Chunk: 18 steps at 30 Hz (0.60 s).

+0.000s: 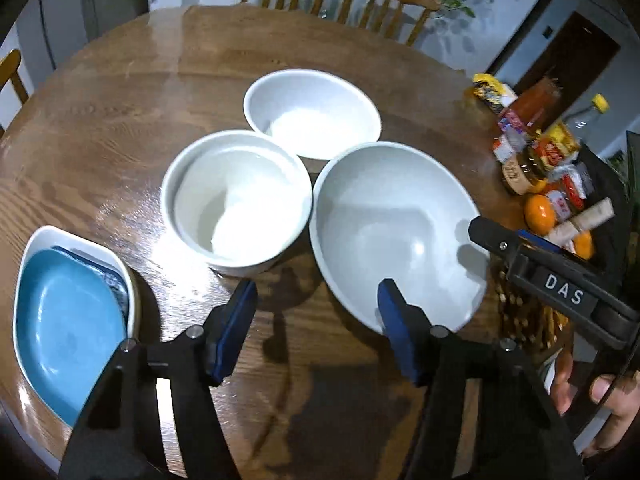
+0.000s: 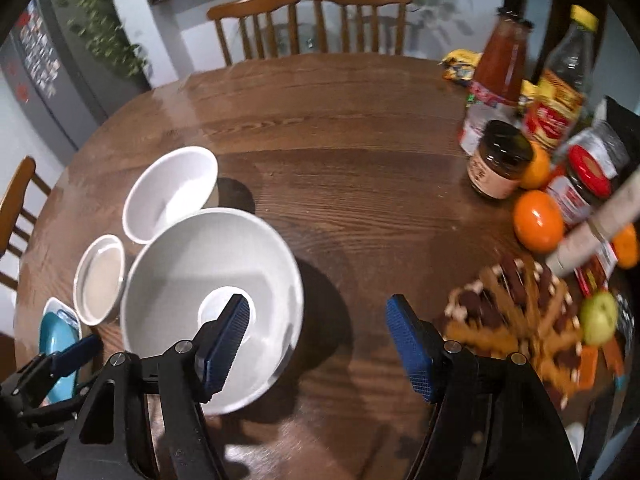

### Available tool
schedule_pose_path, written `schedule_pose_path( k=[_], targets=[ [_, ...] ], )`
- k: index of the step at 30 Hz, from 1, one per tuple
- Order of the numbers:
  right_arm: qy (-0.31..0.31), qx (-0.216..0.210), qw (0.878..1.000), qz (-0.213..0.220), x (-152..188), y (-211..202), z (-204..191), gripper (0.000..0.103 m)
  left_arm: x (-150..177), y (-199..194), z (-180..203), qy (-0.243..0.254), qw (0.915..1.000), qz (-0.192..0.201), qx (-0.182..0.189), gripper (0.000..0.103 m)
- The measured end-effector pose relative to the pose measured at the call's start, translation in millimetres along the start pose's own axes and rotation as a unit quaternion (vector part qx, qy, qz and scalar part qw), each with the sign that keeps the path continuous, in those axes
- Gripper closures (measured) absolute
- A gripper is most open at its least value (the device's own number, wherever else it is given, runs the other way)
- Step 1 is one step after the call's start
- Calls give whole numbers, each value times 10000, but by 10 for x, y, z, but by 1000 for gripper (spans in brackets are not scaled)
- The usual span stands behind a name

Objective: Organize plates and bowls

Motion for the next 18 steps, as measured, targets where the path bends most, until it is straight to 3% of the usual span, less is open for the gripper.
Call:
schedule_pose_path(
  k=[3,5,7,8,9,14,18],
  targets=[
    [-65,-97,9997,-224,-12,142,11,40,-11,127,9,-132,9998,-164,-7,64],
    [-80,-163,9988,-452,-2,255,29,59,-20,198,36,-177,9994,-258,116,74],
    [-77,-406,9974,-597,26,280,-9,70,-43,195,68,-153,9994,-253,169,84],
    [-107,-516,9965,-647,36,266,-42,84,-60,176,89,-92,9996,-227,151,88],
    [-107,-624,9953,-731,64,249,-80,92,-72,165,101,-42,9997,-234,90,89],
    [89,-885,9925,-835,162,139,-23,96,15,93,39,-62,9995,-230,195,92],
    [16,-921,9934,-690,346,-152,-2,96,153,-154,120,291,9996,-57,35,92]
  ],
)
Point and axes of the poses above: each gripper's, at about its wrist camera, not at the fingertips, and y roughly the way its jaws point, z to its right, x to its underside, the point moved 8 cm from there along y, roughly the way its jaws point, and after that the axes turned 15 degrees about y, right-handed, at the moved point
